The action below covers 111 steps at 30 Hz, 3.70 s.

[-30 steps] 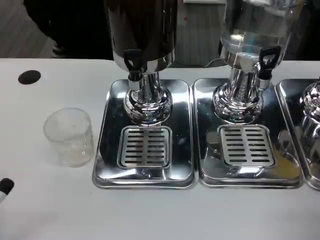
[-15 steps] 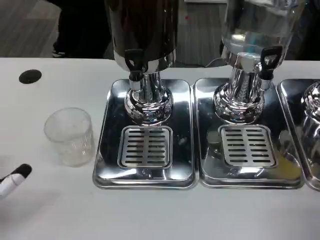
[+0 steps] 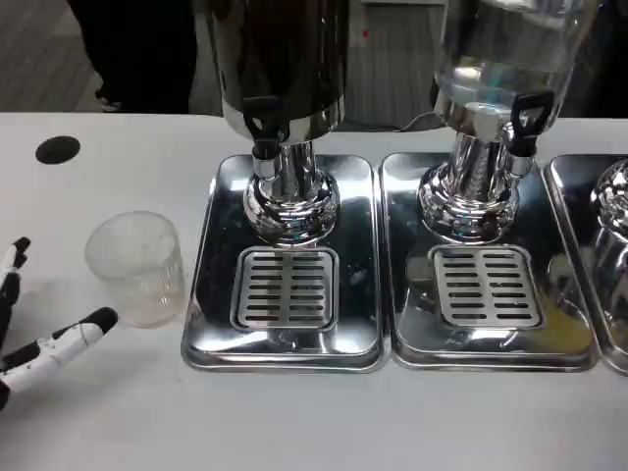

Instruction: Grasp the cup under the faucet to collect the drink, then remove the cup.

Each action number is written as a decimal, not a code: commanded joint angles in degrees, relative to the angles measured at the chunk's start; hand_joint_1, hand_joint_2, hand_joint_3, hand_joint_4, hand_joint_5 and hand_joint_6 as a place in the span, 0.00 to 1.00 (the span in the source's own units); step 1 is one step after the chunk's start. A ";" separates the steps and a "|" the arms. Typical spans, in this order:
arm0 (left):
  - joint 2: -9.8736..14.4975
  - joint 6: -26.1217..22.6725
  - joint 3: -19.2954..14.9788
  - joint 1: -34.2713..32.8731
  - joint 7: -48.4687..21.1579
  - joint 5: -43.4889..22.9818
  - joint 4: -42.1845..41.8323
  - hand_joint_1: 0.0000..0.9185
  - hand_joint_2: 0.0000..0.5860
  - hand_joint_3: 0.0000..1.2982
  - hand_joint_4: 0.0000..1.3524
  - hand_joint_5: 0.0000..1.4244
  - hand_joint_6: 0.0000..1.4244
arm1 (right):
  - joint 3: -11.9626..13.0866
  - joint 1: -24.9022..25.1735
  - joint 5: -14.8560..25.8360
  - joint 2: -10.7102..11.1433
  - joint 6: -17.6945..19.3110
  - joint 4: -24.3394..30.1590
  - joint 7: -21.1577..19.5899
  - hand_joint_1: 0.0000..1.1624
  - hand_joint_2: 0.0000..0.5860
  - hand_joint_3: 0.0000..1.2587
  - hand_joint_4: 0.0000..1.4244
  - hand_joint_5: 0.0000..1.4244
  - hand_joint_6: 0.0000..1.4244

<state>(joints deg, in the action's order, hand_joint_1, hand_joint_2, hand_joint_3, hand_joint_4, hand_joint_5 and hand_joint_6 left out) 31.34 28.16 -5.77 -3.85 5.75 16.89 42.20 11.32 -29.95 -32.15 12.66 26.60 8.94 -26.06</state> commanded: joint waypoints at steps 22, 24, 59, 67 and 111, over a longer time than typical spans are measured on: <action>-0.38 -4.40 5.94 -9.16 -2.99 1.46 -0.13 0.33 0.06 0.00 0.05 0.05 0.09 | 1.30 -1.28 1.23 0.07 1.38 2.57 0.81 0.50 1.00 0.26 0.14 0.08 0.02; -0.85 -4.21 6.59 -9.35 -3.28 1.58 -0.33 0.33 0.06 0.00 0.06 0.05 0.09 | 1.41 -1.35 1.41 0.09 1.51 2.65 0.82 0.50 1.00 0.26 0.15 0.08 0.02; -1.07 -1.57 6.68 -7.49 -2.43 -0.74 2.01 0.26 0.05 0.00 0.06 0.05 0.10 | 2.40 -1.87 1.60 -0.64 2.90 4.36 1.02 0.49 1.00 0.26 0.15 0.09 0.02; -1.59 -2.80 7.82 -9.33 -2.23 0.26 2.79 0.26 0.05 0.00 0.06 0.05 0.10 | 3.05 -2.83 1.96 -0.83 3.80 4.61 0.81 0.49 1.00 0.26 0.15 0.09 0.02; -2.87 -6.05 9.35 -8.70 2.51 2.36 2.06 0.26 0.16 0.00 0.13 0.08 0.12 | 4.24 -3.29 2.59 -1.78 6.56 3.00 0.67 0.50 1.00 0.26 0.15 0.09 0.02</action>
<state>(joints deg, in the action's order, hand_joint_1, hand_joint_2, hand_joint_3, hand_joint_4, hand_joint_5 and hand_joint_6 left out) 28.93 22.86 3.45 -12.50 7.80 18.91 44.64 15.05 -33.03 -29.87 11.21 32.18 12.39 -25.15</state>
